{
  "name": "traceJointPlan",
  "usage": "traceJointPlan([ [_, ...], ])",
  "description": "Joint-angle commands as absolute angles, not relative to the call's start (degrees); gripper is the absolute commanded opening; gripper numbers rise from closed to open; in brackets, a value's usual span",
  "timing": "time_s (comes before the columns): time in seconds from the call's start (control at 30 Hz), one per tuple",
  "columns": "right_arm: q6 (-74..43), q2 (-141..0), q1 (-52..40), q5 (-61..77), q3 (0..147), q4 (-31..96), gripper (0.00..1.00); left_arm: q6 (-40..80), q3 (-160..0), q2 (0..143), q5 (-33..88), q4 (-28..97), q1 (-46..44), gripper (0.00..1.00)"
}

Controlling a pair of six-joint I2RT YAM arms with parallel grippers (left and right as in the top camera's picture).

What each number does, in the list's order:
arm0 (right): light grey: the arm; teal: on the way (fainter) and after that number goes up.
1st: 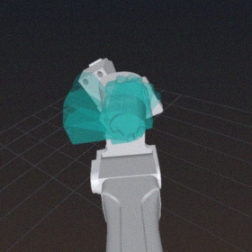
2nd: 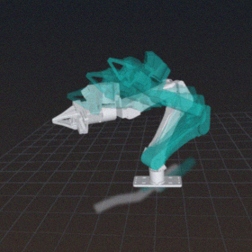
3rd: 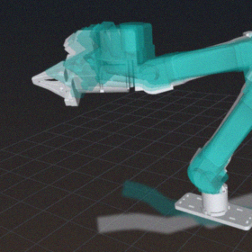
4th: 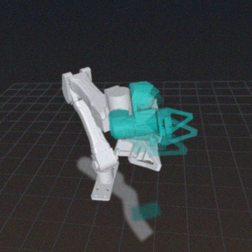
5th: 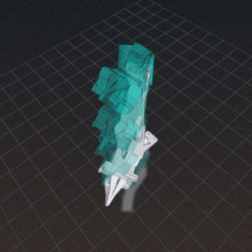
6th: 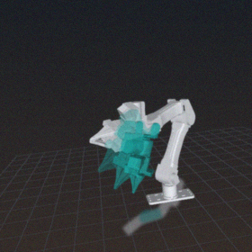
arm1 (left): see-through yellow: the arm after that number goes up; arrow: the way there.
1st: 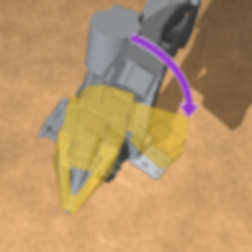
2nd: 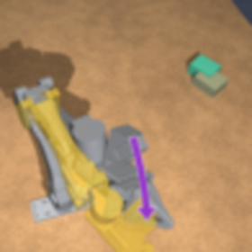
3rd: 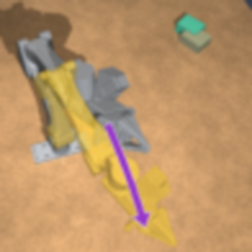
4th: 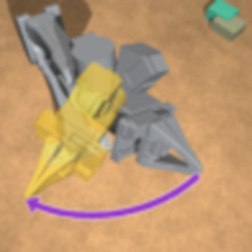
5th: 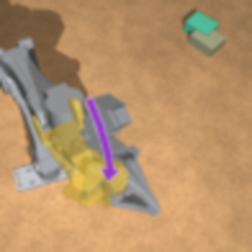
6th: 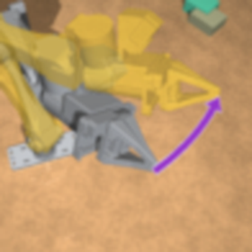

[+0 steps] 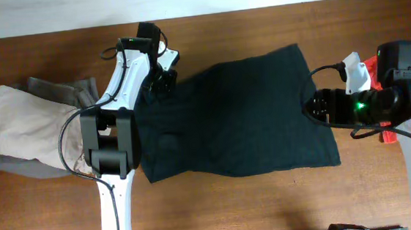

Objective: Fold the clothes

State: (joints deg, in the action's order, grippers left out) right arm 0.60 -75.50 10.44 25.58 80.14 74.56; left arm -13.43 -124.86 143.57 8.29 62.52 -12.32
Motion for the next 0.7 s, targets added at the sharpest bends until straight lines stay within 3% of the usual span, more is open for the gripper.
traceJointPlan([
  [0.0, 1.32, -75.37, 10.07, 26.28, 79.92, 74.41, 0.84, -13.34, -125.71, 144.03, 6.57, 62.41, -12.23, 0.01],
  [0.67, 1.32, -75.37, 10.07, 26.30, 79.92, 74.39, 0.84, -9.69, -125.75, 135.37, 8.75, 78.76, -14.76, 0.01],
])
